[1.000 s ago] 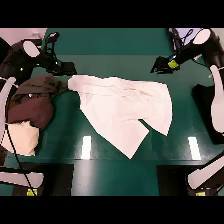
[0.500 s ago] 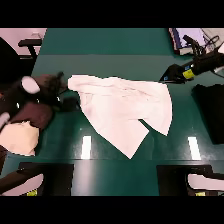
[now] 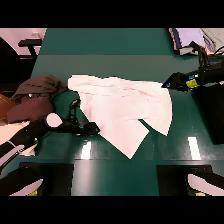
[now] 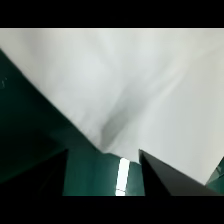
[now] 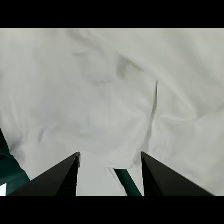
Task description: Fold the shirts.
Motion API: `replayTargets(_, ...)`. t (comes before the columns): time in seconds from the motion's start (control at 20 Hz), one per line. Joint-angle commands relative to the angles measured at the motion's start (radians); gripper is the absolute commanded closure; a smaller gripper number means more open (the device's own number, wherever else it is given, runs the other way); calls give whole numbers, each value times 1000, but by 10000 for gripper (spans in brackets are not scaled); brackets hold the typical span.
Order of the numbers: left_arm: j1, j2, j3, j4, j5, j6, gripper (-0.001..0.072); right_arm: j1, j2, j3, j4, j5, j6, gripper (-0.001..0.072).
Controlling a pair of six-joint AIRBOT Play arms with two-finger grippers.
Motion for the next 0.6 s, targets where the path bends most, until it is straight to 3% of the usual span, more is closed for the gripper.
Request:
replayTargets(0.0,-88,-23,-16,-47,141,-74,168,0,37,-11,0,-6,0,281)
replayTargets(0.1,-99,-29,-16,-90,189,-67,169,0,53,-11,0,-8,0,281)
replayTargets(0.3,-97,-29,-15,-92,235,-66,678,-2,81,-12,-16,9,0,280)
replayTargets(0.55,89,19,79,13,82,-13,681,-143,174,-278,-55,66,0,280)
